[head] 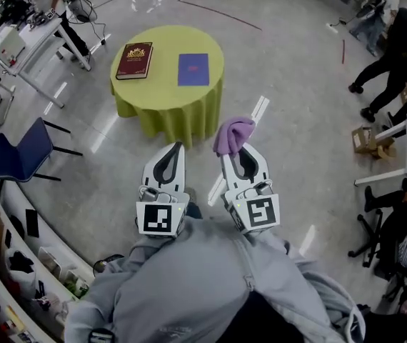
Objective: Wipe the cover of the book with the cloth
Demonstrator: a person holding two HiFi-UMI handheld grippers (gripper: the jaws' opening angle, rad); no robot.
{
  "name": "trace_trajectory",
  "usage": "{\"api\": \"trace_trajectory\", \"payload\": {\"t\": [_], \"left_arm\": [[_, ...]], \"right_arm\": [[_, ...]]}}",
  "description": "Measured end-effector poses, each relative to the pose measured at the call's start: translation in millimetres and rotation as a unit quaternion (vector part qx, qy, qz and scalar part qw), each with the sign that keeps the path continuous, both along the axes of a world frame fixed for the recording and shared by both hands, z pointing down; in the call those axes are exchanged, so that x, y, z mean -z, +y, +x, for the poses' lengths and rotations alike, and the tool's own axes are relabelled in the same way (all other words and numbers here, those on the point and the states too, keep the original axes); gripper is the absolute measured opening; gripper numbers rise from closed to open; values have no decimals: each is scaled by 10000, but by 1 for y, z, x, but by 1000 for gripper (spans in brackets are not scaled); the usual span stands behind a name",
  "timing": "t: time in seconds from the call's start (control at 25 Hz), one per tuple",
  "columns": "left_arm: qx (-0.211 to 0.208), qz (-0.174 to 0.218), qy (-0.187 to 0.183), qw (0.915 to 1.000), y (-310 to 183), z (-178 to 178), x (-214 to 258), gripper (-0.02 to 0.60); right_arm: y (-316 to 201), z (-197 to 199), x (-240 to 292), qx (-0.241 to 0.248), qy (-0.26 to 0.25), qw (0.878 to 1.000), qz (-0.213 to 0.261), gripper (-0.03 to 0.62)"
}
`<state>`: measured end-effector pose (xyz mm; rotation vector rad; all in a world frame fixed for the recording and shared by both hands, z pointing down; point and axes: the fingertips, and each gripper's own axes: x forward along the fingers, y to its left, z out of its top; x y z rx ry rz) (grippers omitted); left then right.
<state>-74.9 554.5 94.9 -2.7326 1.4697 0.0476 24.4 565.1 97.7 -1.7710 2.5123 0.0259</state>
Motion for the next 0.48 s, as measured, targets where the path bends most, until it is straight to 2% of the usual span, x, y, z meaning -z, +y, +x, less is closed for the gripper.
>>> {"api": "trace_trajectory", "payload": {"t": [0.16,0.48], "left_arm": [[-143,4,-34,9999,-50,-1,1,18],[-473,-52,-6,9989,-120,-2,-4,17]], "right_arm": [[-45,-4,-3,-86,79,9997,-199,89],[-110,-8,-8,-335,47,9993,-144,89]]}}
